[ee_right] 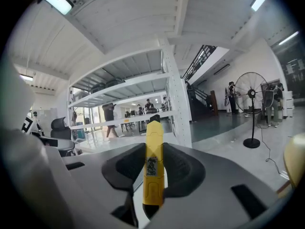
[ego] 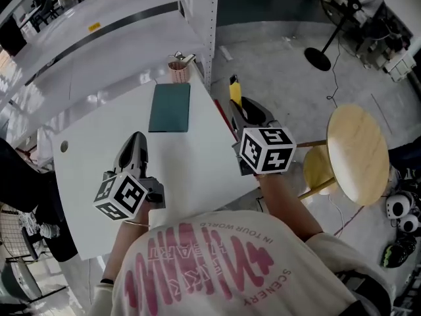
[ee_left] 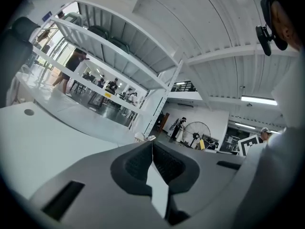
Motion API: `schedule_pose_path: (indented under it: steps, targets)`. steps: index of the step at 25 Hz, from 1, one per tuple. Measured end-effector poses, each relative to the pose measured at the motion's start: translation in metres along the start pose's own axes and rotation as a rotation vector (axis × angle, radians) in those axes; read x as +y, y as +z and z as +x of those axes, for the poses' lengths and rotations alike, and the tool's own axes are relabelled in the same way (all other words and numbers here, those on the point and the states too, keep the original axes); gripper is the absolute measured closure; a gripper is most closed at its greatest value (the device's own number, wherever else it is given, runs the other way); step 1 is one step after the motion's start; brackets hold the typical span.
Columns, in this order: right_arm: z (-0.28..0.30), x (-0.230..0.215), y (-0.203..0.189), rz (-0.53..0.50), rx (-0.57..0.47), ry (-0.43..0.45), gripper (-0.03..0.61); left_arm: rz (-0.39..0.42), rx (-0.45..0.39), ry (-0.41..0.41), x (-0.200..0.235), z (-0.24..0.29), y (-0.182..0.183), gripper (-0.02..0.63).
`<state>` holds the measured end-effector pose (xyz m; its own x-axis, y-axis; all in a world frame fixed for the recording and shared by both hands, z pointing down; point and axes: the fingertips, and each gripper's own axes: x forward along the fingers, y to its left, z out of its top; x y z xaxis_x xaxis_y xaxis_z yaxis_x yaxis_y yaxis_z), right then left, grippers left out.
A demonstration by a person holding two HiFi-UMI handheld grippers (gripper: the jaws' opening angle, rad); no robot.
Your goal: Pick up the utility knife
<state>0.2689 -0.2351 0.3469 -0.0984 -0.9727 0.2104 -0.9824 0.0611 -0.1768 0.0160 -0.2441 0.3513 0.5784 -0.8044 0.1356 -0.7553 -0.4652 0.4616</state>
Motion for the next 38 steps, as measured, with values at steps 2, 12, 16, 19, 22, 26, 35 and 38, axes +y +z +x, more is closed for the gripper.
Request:
schedule_pose_path:
  steps: [2,12,16,19,22,26,35,38]
  targets:
    - [-0.009,-0.001,0.004,0.014,-0.023,-0.031,0.448,0.019,0.015,-0.033,-0.006,0.004,0.003,0.589]
    - [-0.042,0.001,0.000,0.118,-0.064,-0.128,0.448,0.034,0.088,-0.164,-0.020,0.020,0.002,0.589]
    - [-0.051,0.003,-0.006,0.148,-0.056,-0.152,0.446,0.019,0.110,-0.199,-0.024,0.026,-0.002,0.589]
    - [-0.057,0.005,-0.011,0.164,-0.055,-0.165,0.446,0.025,0.125,-0.215,-0.027,0.026,-0.006,0.589]
    - [-0.061,0.007,-0.019,0.167,-0.045,-0.172,0.446,0.042,0.143,-0.224,-0.030,0.025,-0.011,0.589]
    - [-0.062,0.011,-0.029,0.182,-0.033,-0.166,0.446,0.046,0.155,-0.222,-0.027,0.025,-0.015,0.589]
    - [-0.062,0.008,-0.047,0.198,0.002,-0.194,0.445,0.055,0.186,-0.210,-0.020,0.021,-0.026,0.589]
    - [-0.062,0.004,-0.053,0.214,0.019,-0.203,0.445,0.057,0.199,-0.209,-0.020,0.021,-0.031,0.589]
